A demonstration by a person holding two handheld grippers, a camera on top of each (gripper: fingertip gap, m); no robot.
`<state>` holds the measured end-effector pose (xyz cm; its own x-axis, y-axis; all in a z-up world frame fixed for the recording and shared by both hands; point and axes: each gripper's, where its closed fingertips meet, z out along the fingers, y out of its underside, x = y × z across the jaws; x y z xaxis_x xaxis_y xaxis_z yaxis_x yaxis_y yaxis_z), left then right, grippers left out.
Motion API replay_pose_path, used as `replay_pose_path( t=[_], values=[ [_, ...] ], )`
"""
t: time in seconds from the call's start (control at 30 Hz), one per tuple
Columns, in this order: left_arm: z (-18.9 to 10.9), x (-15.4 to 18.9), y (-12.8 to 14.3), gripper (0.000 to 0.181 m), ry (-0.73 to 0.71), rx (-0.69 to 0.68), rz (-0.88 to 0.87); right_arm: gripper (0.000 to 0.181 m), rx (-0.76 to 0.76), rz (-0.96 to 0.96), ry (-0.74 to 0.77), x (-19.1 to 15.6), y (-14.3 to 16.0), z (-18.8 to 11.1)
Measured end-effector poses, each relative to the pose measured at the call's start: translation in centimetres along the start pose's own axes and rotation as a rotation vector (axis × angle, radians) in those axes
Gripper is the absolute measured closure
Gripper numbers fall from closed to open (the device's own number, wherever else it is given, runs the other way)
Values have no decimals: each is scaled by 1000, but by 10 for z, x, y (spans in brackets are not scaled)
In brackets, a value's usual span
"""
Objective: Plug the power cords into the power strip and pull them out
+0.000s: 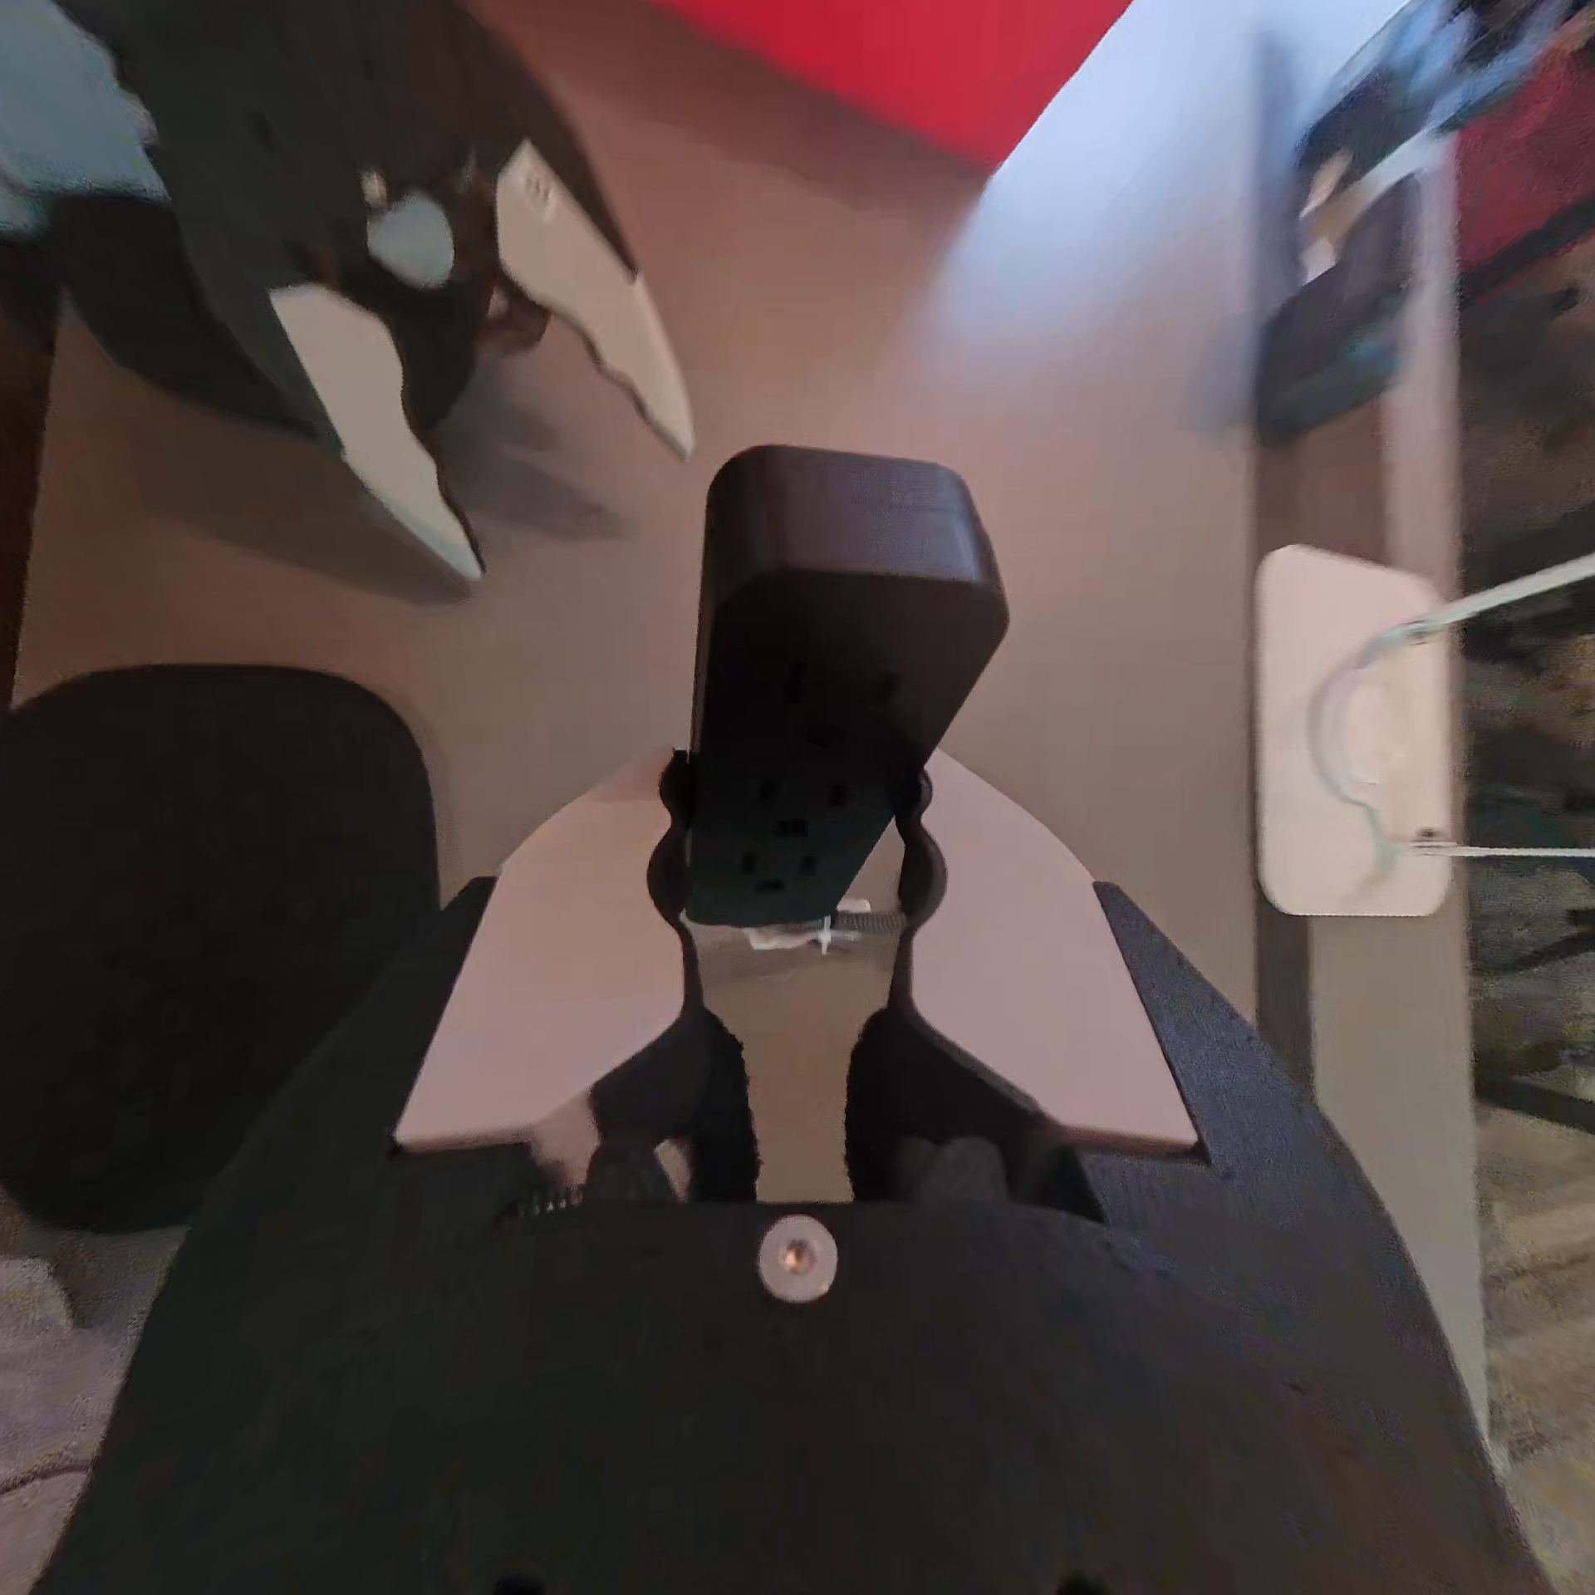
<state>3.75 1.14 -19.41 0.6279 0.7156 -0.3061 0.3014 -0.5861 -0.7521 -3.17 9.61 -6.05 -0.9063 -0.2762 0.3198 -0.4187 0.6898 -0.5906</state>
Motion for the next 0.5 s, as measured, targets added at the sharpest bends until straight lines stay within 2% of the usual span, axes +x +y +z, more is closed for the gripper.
replay_pose_path(
  t=[0.13,0.27,0.37,0.5],
  values=[
    [0,0,0,94,-14,-2,20,135,236,-71,176,14,-18,-62],
    [1,1,2,95,-25,-20,41,135,349,-150,445,19,-26,-131],
    [2,1,2,96,-37,-25,60,135,350,-121,661,20,-13,-185],
    [1,1,2,97,-44,-23,72,136,327,2,910,17,22,-248]
  ],
)
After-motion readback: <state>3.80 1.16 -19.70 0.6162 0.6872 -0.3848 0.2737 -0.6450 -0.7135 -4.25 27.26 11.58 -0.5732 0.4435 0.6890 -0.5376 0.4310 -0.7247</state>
